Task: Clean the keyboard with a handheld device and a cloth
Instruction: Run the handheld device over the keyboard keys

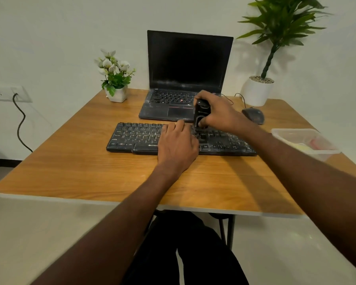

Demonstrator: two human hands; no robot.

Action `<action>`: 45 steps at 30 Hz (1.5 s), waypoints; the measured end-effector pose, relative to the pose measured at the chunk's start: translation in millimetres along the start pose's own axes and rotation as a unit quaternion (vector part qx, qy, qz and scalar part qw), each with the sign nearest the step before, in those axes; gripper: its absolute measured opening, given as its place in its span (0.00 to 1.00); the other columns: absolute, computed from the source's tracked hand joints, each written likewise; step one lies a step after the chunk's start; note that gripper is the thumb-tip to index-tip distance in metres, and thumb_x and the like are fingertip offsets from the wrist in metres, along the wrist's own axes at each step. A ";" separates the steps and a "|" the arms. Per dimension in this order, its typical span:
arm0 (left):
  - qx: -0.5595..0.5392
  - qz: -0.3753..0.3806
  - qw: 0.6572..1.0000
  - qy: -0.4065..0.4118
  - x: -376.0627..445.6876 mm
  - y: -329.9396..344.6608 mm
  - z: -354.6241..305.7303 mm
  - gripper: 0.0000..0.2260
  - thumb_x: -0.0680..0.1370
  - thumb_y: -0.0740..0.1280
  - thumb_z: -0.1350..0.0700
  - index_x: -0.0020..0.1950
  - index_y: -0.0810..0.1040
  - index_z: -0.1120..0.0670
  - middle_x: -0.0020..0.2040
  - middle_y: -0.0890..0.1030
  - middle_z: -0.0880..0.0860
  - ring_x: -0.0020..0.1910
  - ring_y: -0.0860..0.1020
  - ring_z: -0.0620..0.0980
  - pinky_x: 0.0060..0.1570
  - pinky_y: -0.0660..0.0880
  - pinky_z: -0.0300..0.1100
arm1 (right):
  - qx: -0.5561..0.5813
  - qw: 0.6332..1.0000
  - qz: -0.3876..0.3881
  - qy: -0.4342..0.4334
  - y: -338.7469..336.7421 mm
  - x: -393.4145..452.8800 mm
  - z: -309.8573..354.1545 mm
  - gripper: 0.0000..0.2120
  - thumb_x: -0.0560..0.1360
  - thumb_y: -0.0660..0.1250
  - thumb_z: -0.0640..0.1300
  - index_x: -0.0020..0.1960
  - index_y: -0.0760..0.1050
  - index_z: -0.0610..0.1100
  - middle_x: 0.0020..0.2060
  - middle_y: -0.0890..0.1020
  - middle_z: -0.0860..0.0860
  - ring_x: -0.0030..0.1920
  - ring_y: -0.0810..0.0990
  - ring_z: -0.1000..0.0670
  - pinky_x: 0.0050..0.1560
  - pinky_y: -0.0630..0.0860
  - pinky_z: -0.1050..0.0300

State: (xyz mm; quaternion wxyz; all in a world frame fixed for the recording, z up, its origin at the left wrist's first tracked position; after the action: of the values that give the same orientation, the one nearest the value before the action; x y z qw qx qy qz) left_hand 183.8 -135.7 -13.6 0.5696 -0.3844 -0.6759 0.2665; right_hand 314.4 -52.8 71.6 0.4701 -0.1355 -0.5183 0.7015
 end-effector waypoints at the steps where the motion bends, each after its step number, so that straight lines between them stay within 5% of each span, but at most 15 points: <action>1: 0.000 0.001 1.000 0.000 -0.9 -0.9 -0.1 0.15 0.84 0.59 0.49 0.61 0.81 0.54 0.57 0.79 0.53 0.57 0.76 0.53 0.68 0.71 0.53 | 0.018 1.000 0.013 -0.003 5.2 -0.1 1.3 0.32 0.70 0.77 0.36 0.68 0.68 0.54 0.62 0.77 0.46 0.59 0.79 0.45 0.50 0.84 0.48; 7: 0.029 0.021 0.999 -0.004 1.5 -0.5 -1.5 0.19 0.84 0.56 0.49 0.60 0.82 0.57 0.59 0.80 0.55 0.59 0.77 0.55 0.71 0.70 0.55 | -0.119 0.987 0.101 0.024 -19.5 14.8 -0.7 0.31 0.71 0.75 0.35 0.69 0.69 0.51 0.55 0.75 0.48 0.59 0.77 0.43 0.48 0.76 0.52; 10: 0.028 0.020 0.999 -0.005 0.8 -1.1 -1.2 0.18 0.85 0.56 0.49 0.60 0.82 0.56 0.59 0.80 0.54 0.59 0.77 0.55 0.71 0.70 0.55 | -0.006 0.993 0.105 0.049 -15.6 14.4 -3.2 0.30 0.69 0.76 0.34 0.65 0.71 0.53 0.57 0.76 0.49 0.57 0.78 0.46 0.45 0.80 0.54; 12: 0.029 0.014 0.999 -0.005 0.3 -2.4 -1.9 0.18 0.85 0.56 0.48 0.60 0.82 0.56 0.58 0.80 0.55 0.59 0.77 0.55 0.70 0.70 0.56 | 0.041 0.993 0.092 0.059 -11.7 8.7 -7.7 0.31 0.68 0.77 0.34 0.65 0.71 0.53 0.58 0.76 0.49 0.57 0.78 0.46 0.44 0.80 0.57; 18: 0.025 0.024 0.999 -0.012 0.2 -3.3 -3.6 0.21 0.86 0.56 0.43 0.63 0.81 0.56 0.61 0.81 0.55 0.64 0.77 0.57 0.76 0.66 0.58 | -0.067 0.997 -0.013 0.026 -16.4 -1.5 -17.1 0.31 0.69 0.78 0.36 0.66 0.70 0.53 0.58 0.79 0.46 0.56 0.79 0.44 0.45 0.75 0.56; 22: 0.029 0.029 0.999 -0.011 1.0 -1.0 -2.7 0.23 0.86 0.55 0.40 0.64 0.80 0.56 0.61 0.80 0.55 0.64 0.77 0.57 0.76 0.66 0.58 | 0.036 0.998 0.021 0.042 -19.5 -19.6 -30.2 0.31 0.69 0.78 0.36 0.64 0.70 0.56 0.61 0.76 0.48 0.59 0.78 0.47 0.47 0.79 0.58; 26: 0.029 0.019 0.999 -0.012 1.5 -0.7 -2.6 0.23 0.85 0.56 0.39 0.63 0.80 0.55 0.60 0.80 0.54 0.63 0.77 0.56 0.75 0.66 0.58 | -0.076 0.996 -0.015 0.040 -28.2 -14.8 -24.2 0.30 0.70 0.77 0.35 0.68 0.71 0.50 0.60 0.78 0.44 0.60 0.78 0.43 0.47 0.76 0.56; 32: 0.038 0.033 0.998 -0.022 -0.5 -7.1 -5.2 0.25 0.85 0.56 0.40 0.64 0.81 0.57 0.62 0.80 0.56 0.66 0.77 0.58 0.78 0.64 0.59 | -0.025 0.998 0.022 0.059 -25.3 -20.7 -30.5 0.32 0.70 0.77 0.35 0.68 0.70 0.52 0.63 0.76 0.45 0.61 0.77 0.45 0.48 0.77 0.54; 36: 0.034 0.040 0.998 -0.017 -0.8 -7.2 -5.4 0.25 0.86 0.56 0.40 0.64 0.81 0.58 0.62 0.81 0.56 0.66 0.77 0.58 0.79 0.63 0.60 | -0.151 0.984 -0.029 0.085 -34.1 -20.3 -28.1 0.29 0.71 0.76 0.35 0.68 0.72 0.49 0.59 0.80 0.43 0.58 0.78 0.42 0.48 0.71 0.53; 41: 0.037 0.030 0.999 -0.014 -0.8 -5.6 -4.7 0.25 0.85 0.56 0.40 0.65 0.81 0.58 0.63 0.81 0.57 0.66 0.77 0.58 0.79 0.64 0.59 | 0.053 0.996 -0.032 0.060 -17.8 -19.5 -16.8 0.31 0.69 0.78 0.34 0.66 0.71 0.50 0.58 0.77 0.48 0.57 0.77 0.47 0.40 0.75 0.64; 45: 0.043 0.033 0.998 -0.014 0.0 -4.6 -4.3 0.25 0.85 0.56 0.40 0.65 0.81 0.58 0.63 0.81 0.57 0.66 0.77 0.58 0.78 0.64 0.59 | -0.040 0.997 -0.045 0.044 -15.6 -13.3 -19.8 0.30 0.69 0.77 0.34 0.66 0.71 0.50 0.58 0.79 0.44 0.57 0.79 0.43 0.44 0.79 0.55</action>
State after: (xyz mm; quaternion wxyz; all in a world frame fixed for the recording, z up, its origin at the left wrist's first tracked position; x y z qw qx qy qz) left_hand 187.1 -138.7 -9.1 0.5669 -0.3775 -0.6589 0.3193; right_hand 342.8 -51.2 72.5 0.5179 -0.1616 -0.5299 0.6519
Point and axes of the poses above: each hand's wrist, its own x-axis towards the middle knuckle, its own y-axis out of the palm, z = x × y, the point moved 3 cm from there along x, towards the middle knuckle
